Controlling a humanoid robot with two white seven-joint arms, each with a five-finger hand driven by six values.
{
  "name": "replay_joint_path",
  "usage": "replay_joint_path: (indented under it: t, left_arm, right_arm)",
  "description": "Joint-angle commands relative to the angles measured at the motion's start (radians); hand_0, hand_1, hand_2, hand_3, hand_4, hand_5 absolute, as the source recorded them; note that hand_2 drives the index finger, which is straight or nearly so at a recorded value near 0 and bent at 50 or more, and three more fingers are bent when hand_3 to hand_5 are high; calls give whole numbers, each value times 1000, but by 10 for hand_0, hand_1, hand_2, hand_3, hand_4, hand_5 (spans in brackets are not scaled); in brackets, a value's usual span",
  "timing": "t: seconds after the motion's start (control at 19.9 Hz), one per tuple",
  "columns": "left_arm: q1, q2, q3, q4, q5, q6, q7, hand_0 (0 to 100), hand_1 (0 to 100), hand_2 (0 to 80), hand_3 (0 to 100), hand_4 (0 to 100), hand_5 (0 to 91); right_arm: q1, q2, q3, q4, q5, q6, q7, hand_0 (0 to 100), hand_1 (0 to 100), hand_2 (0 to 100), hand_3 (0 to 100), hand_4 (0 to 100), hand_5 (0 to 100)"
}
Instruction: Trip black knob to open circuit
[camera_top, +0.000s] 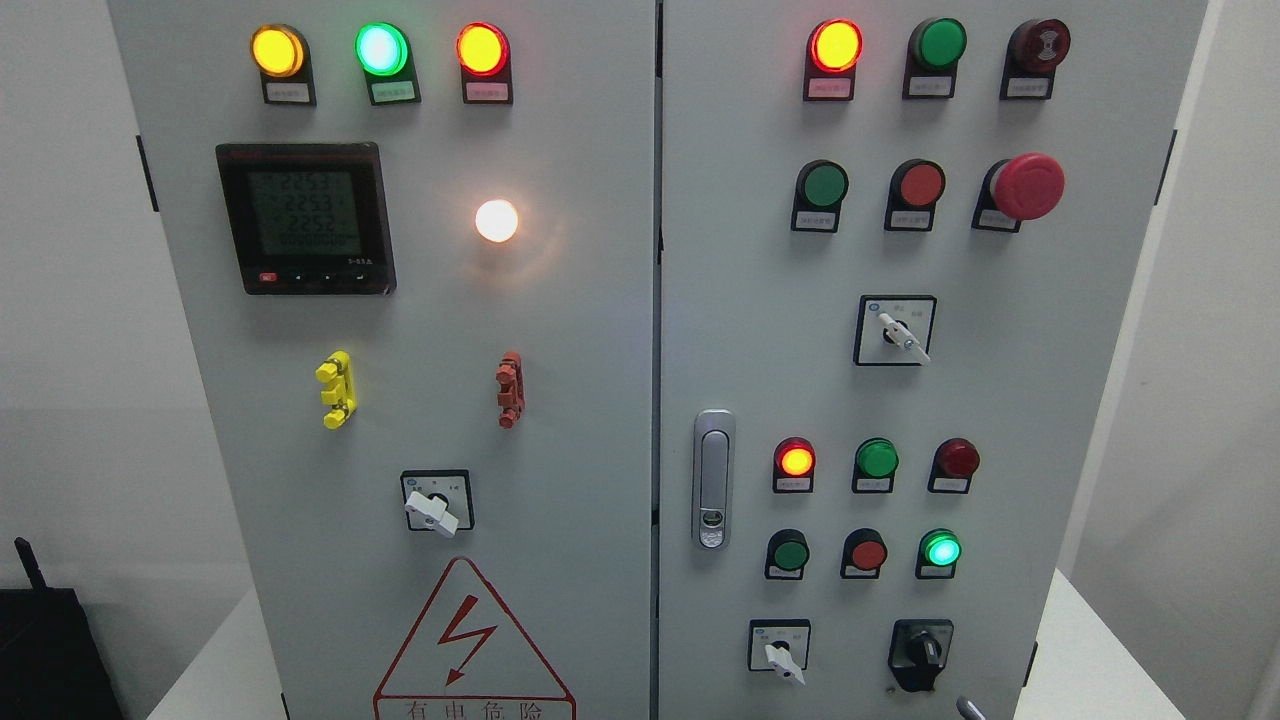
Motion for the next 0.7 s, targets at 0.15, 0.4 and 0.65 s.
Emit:
replay_joint_path:
  t: [0.15, 0.4, 0.65]
  left_arm:
    - [-4, -2, 1, 0, 2, -1, 0, 120, 389, 0, 0, 0, 0]
    - [-2, -2, 1, 0, 2, -1, 0, 120, 389, 0, 0, 0, 0]
    - [-2, -2, 1, 0, 2, -1, 0, 120, 389, 0, 0, 0, 0]
  right_arm:
    - [41, 6, 5, -62, -3, -30, -18, 641, 420, 0, 580, 468, 405]
    - [90, 11, 5, -79, -4, -43, -18, 131, 196, 0, 226, 139, 117]
    - [110, 11, 9, -95, -52, -50, -16, 86, 19, 0, 40, 0, 0]
